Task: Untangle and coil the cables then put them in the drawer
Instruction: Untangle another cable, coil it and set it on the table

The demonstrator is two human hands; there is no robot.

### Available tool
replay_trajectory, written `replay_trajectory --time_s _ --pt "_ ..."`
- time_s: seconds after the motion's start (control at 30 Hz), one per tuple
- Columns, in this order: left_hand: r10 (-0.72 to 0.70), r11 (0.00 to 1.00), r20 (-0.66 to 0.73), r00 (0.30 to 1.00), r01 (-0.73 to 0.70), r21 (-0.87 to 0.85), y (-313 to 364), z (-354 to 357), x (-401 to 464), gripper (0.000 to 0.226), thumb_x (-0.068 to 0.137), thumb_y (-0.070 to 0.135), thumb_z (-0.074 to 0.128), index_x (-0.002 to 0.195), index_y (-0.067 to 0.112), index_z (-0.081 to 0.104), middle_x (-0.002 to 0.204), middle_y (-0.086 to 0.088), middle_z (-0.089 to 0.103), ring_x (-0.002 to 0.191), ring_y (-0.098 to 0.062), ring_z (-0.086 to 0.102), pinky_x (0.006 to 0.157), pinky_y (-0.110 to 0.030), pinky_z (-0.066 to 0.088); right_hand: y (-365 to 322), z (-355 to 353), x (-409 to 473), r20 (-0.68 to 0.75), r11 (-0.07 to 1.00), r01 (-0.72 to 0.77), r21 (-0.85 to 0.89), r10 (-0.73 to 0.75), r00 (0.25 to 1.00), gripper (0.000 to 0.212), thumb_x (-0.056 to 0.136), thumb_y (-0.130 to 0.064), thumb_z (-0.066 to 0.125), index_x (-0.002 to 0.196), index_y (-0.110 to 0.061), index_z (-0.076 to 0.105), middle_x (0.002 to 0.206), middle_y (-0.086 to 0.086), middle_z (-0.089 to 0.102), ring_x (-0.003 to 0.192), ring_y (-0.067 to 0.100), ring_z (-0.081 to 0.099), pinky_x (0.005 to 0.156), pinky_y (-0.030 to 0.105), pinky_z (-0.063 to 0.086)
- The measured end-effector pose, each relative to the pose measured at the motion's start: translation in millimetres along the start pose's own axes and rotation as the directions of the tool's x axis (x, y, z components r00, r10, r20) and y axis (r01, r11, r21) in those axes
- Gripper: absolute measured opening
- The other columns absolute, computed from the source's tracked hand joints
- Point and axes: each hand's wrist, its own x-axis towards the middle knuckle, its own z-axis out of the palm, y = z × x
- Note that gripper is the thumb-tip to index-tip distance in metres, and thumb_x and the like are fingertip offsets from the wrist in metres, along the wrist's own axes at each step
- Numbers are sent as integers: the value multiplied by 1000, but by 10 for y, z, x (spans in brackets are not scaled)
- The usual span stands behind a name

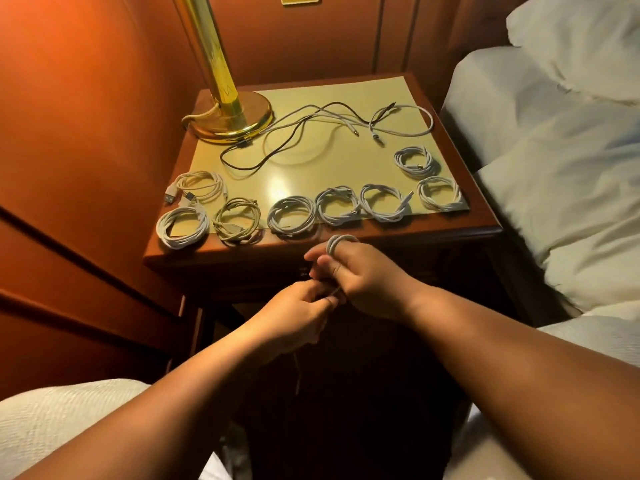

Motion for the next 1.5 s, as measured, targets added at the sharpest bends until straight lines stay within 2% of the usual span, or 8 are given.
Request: replay_trajectory --time_s 0.17,0.33,0.53,0.83,1.07,1.17,1.3,1.5 --pt "248 867 -71 966 -189 461 15 -78 -65 11 92 20 60 99 23 68 86 8 68 76 -3 62 65 -22 47 36 87 -83 111 903 27 -428 23 994 32 103 -27 43 131 -19 57 130 1 61 121 15 53 99 28 40" --pt "439 824 -195 877 -306 477 -41 -200 -85 15 82 20 76 87 23 63 78 10 66 72 -1 61 62 -20 47 5 135 -147 62 946 -162 -281 186 981 39 104 -33 40 70 -23 55 75 -2 58 73 17 53 71 34 37" --pt "315 948 -125 941 -307 79 45 -212 -99 30 80 44 72 105 30 65 97 -3 67 86 -13 64 78 -31 51 -67 58 -235 471 564 -555 611 304 828 51 98 -52 39 65 -17 54 44 -7 40 37 7 29 48 26 13" --pt "162 881 -191 968 -229 -414 102 -57 -124 25 87 34 65 86 10 71 76 -9 69 75 -25 66 82 -47 53 -49 114 -213 412 395 -487 779 263 872 46 94 -48 44 67 -12 55 52 -3 40 45 9 33 47 22 21" --pt "-178 628 -74 981 56 -777 119 88 -87 24 102 17 43 86 17 62 58 7 49 49 -2 45 49 -17 43 -186 213 -143 277 190 -324 927 235 932 30 104 -18 37 97 -2 60 77 10 60 70 19 64 74 30 55" --pt "-224 697 -17 974 148 -702 97 94 -131 29 104 22 38 90 14 62 62 0 57 55 -10 55 52 -23 48 -203 160 -90 133 248 -181 952 198 971 30 105 -16 33 100 -2 59 90 15 68 94 29 69 94 39 54" --pt "-168 860 97 981 195 -472 92 143 -180 33 106 32 37 103 18 67 62 -2 53 59 -17 57 64 -33 53 -185 66 -33 -111 730 -6 684 112 987 30 107 -13 31 101 -8 60 106 11 68 111 21 64 102 29 48" --pt "170 955 -4 985 -164 248 55 -20 -131 14 98 31 56 92 22 65 68 7 59 61 -9 54 63 -36 47 -32 55 -67 -15 940 4 -342 -9 1000 13 100 -26 46 88 -25 52 86 -6 58 84 17 59 73 34 44"
